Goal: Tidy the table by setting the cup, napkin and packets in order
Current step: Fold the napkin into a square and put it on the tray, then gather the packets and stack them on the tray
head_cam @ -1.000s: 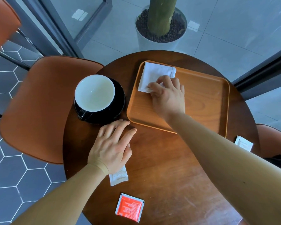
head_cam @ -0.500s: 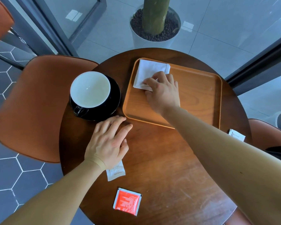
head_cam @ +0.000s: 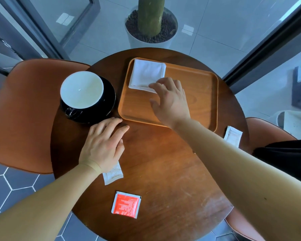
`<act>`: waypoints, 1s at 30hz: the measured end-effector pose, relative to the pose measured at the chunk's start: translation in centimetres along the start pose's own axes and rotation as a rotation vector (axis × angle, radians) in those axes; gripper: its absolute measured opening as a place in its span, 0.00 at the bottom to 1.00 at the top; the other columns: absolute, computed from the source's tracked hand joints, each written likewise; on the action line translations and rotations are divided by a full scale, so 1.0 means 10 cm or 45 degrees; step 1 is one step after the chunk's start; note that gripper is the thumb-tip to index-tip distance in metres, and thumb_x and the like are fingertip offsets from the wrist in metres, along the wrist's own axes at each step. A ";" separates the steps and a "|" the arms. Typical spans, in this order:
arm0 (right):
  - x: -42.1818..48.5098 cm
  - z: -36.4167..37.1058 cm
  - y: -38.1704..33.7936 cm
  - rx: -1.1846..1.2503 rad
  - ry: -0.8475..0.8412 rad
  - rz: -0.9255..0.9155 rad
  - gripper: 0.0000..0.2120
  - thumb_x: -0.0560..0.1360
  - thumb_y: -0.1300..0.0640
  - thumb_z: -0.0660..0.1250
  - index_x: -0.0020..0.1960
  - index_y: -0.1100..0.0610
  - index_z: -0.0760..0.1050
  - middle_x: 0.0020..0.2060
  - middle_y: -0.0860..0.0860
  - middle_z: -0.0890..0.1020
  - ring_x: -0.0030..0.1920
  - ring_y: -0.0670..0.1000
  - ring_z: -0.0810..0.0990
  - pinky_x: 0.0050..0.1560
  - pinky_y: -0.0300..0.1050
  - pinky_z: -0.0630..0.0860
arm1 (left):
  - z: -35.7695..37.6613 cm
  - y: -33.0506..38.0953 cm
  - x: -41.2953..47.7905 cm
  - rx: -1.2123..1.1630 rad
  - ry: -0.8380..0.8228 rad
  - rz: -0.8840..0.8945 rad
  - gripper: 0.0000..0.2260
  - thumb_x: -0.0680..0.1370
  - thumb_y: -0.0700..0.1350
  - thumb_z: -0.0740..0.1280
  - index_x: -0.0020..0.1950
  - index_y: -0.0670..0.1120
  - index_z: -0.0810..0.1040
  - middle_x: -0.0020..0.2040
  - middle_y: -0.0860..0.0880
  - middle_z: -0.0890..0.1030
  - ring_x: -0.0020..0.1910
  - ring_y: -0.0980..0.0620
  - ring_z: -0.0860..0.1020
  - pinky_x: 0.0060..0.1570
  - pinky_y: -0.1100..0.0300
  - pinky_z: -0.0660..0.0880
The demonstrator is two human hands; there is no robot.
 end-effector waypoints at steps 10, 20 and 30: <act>-1.28 -0.53 0.45 0.284 0.217 0.120 0.14 0.76 0.61 0.70 0.62 0.57 0.80 0.59 0.51 0.79 0.59 0.55 0.73 0.58 0.46 0.72 | -0.20 0.15 0.02 -0.305 0.021 -0.220 0.17 0.84 0.47 0.56 0.61 0.43 0.82 0.67 0.45 0.77 0.71 0.44 0.71 0.67 0.44 0.69; -1.98 -0.36 1.32 -0.127 0.036 0.458 0.29 0.76 0.44 0.69 0.75 0.50 0.68 0.75 0.59 0.67 0.74 0.63 0.61 0.70 0.64 0.66 | -0.42 0.25 -0.78 -0.481 0.043 -0.400 0.24 0.81 0.58 0.58 0.73 0.48 0.70 0.73 0.46 0.70 0.73 0.46 0.67 0.65 0.45 0.71; -2.14 0.00 1.09 -0.233 -0.065 0.450 0.25 0.83 0.40 0.54 0.78 0.45 0.63 0.80 0.59 0.58 0.80 0.63 0.53 0.78 0.62 0.54 | 0.08 0.78 -1.19 0.026 -0.293 -0.181 0.40 0.80 0.70 0.50 0.81 0.42 0.56 0.82 0.38 0.51 0.81 0.39 0.52 0.77 0.37 0.56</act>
Point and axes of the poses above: each hand's wrist, its own x-axis towards the middle knuckle, its own z-axis out of the palm, y = z × x, the point moved 4 cm from there along x, towards the middle knuckle
